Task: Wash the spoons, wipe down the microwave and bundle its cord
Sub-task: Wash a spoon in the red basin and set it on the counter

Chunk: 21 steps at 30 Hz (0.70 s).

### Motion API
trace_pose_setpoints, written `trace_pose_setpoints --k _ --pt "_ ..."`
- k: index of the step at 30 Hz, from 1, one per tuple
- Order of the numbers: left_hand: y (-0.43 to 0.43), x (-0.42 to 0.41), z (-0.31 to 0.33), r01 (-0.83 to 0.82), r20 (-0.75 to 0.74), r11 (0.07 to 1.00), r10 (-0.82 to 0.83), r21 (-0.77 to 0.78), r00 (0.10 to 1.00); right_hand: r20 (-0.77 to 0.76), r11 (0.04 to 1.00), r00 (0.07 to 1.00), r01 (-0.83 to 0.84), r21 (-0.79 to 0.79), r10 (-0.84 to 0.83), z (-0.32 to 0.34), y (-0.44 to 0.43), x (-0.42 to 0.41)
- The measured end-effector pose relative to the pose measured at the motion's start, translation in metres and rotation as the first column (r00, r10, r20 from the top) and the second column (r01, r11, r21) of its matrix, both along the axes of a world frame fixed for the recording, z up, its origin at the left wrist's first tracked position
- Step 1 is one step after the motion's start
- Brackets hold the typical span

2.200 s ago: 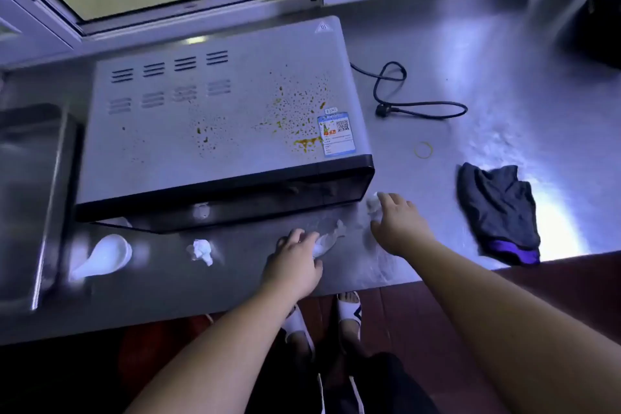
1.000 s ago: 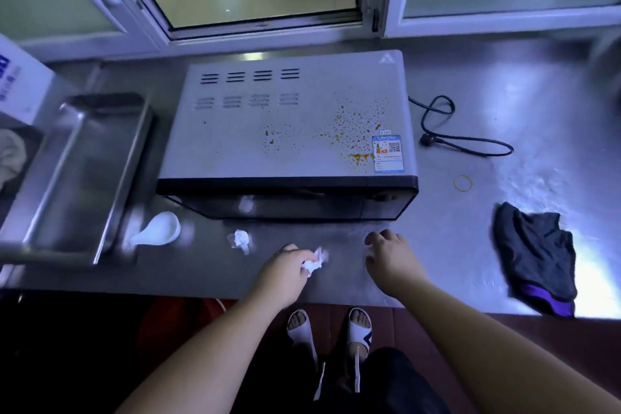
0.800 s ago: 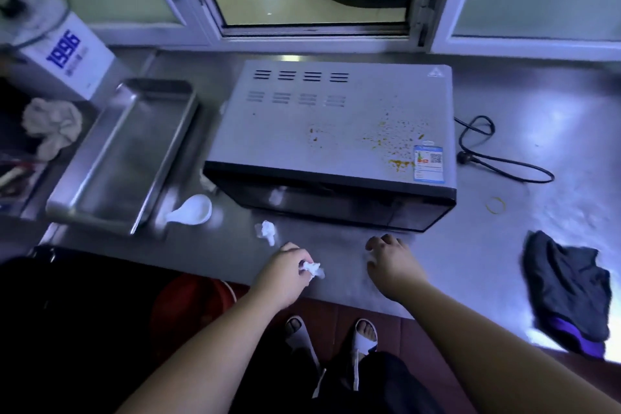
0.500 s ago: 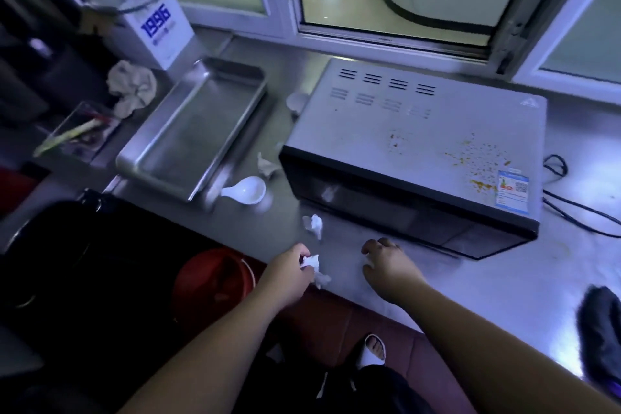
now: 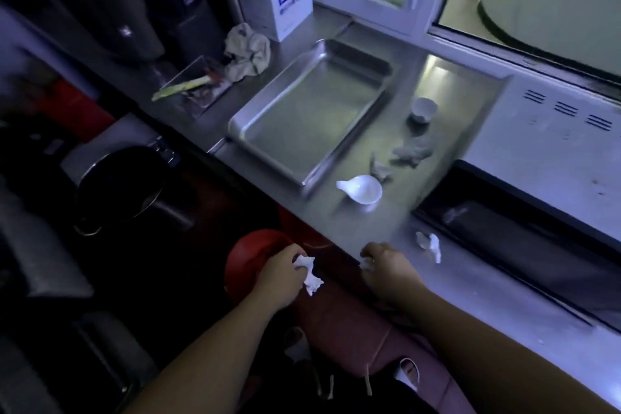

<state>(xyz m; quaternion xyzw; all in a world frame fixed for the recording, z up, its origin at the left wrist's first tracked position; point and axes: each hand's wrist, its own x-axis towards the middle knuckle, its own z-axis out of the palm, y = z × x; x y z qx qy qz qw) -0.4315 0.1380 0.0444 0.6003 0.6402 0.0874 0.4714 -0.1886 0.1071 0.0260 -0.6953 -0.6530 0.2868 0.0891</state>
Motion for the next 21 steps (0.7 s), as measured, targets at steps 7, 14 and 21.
trace_pose_setpoints --k 7,14,21 --pt "0.011 -0.116 -0.008 -0.276 0.068 0.954 0.285 -0.112 0.956 -0.037 0.994 0.996 -0.088 -0.061 0.086 0.001 0.049 -0.121" --pt "0.008 -0.186 -0.031 -0.453 -0.034 0.884 0.453 -0.112 0.891 -0.036 0.958 0.972 -0.233 -0.167 0.23 -0.018 0.086 -0.201" --pt "0.016 -0.205 -0.073 -0.57 -0.123 0.81 0.557 -0.136 0.821 -0.042 0.923 0.953 -0.301 -0.239 0.3 -0.06 0.121 -0.234"
